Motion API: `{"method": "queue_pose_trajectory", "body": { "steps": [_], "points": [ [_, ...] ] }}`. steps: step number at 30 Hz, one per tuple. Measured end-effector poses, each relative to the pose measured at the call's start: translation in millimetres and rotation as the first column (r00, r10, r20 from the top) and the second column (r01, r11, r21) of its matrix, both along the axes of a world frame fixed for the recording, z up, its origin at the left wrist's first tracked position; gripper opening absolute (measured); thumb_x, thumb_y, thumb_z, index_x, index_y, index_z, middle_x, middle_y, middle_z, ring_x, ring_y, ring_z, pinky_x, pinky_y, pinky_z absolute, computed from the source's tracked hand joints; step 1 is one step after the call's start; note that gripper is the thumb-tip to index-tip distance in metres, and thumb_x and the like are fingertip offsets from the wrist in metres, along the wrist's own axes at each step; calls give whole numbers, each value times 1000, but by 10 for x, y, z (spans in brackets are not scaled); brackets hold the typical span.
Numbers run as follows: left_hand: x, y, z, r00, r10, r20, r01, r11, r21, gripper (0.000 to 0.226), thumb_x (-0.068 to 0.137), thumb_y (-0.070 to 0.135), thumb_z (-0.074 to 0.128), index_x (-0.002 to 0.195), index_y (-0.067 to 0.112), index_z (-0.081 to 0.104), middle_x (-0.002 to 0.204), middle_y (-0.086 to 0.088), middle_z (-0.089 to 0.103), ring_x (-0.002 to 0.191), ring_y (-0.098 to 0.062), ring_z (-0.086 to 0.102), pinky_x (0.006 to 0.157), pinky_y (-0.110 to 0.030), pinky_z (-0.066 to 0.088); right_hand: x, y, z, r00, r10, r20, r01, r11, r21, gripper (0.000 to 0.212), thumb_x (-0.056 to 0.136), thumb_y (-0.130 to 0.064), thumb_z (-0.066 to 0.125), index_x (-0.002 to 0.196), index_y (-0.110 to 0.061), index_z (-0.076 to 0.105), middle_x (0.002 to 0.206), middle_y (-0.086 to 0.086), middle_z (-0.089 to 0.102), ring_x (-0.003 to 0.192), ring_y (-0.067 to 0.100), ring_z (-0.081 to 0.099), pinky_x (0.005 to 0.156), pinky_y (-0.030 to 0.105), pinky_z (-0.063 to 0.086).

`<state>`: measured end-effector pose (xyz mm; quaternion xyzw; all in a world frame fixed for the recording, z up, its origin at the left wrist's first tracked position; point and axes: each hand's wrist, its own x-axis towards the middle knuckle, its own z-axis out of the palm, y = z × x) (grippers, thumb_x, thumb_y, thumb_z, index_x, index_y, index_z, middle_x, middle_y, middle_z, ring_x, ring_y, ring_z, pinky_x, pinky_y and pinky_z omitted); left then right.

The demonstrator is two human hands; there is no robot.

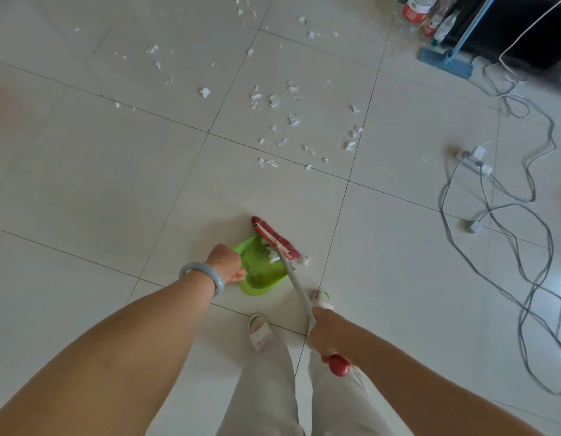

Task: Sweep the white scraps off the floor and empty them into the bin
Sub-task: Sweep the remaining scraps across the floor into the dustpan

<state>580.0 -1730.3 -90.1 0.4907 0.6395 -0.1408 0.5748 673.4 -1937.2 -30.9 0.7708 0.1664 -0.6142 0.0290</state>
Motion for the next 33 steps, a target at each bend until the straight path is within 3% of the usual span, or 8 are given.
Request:
{"method": "queue_pose_trajectory", "body": {
  "steps": [4, 9, 12, 15, 19, 27, 31, 33],
  "points": [
    [-92, -1, 34, 1000, -5, 14, 5, 1000, 9, 35, 96, 1, 40, 128, -12, 47, 121, -26, 61, 61, -16, 59, 62, -29, 57, -160, -67, 71, 988, -153, -19, 152, 987, -57, 36, 84, -6, 36, 108, -29, 49, 110, 15, 55, 50, 14, 52, 50, 24, 46],
    [-248, 17, 112, 995, 102, 7, -102, 994, -45, 19, 96, -3, 39, 113, -6, 49, 99, -24, 62, 64, -20, 60, 56, -27, 57, -152, -146, 284, 988, -157, -9, 157, 988, 6, 38, 87, -5, 35, 116, -26, 48, 116, 17, 50, 50, 13, 49, 41, 20, 44],
    [-380, 10, 135, 980, 200, -16, -201, 978, -49, 13, 97, -2, 33, 102, -6, 44, 93, -21, 55, 67, -26, 62, 62, -35, 57, -60, -114, 352, 999, -34, 21, 33, 999, 24, 45, 90, -1, 37, 130, -20, 41, 99, 11, 51, 51, 12, 49, 43, 20, 44],
    [-510, 14, 154, 971, 239, -18, -239, 970, -34, 18, 96, -4, 32, 84, -7, 45, 82, -20, 53, 61, -27, 59, 49, -30, 55, 76, 21, 412, 993, 78, 89, -82, 996, 44, 40, 88, -1, 40, 126, -13, 43, 81, 3, 49, 52, 13, 52, 47, 22, 46],
    [-690, 60, 185, 959, 283, -31, -284, 959, -16, 14, 94, -6, 33, 96, -9, 46, 98, -27, 52, 59, -29, 59, 44, -31, 55, 261, 374, 489, 941, 290, 177, -299, 954, 30, 22, 91, -2, 44, 111, -12, 43, 84, 1, 46, 76, 22, 65, 49, 21, 41],
    [-927, 120, 170, 947, 311, -77, -313, 950, -13, 15, 93, -5, 36, 85, -9, 48, 76, -25, 59, 59, -32, 63, 68, -37, 57, 404, 857, 144, 932, 305, 197, -300, 952, -59, 42, 93, 0, 33, 135, 1, 39, 83, 13, 56, 51, 18, 47, 44, 24, 39],
    [-926, 104, 189, 940, 330, -81, -332, 943, -7, 23, 94, -5, 38, 72, -5, 46, 71, -20, 56, 63, -33, 61, 73, -38, 55, 174, 686, 100, 871, 469, 149, -469, 882, -35, 9, 91, -4, 47, 94, -6, 55, 82, 4, 52, 59, 16, 50, 50, 22, 40],
    [-941, 94, 177, 938, 336, -87, -338, 941, -10, 23, 93, -5, 39, 71, -4, 46, 74, -19, 56, 65, -34, 61, 65, -36, 57, 0, 496, 33, 851, 515, 102, -511, 857, -67, 8, 86, -4, 54, 78, -7, 57, 87, 3, 57, 68, 15, 54, 61, 22, 48]
  ]
}}
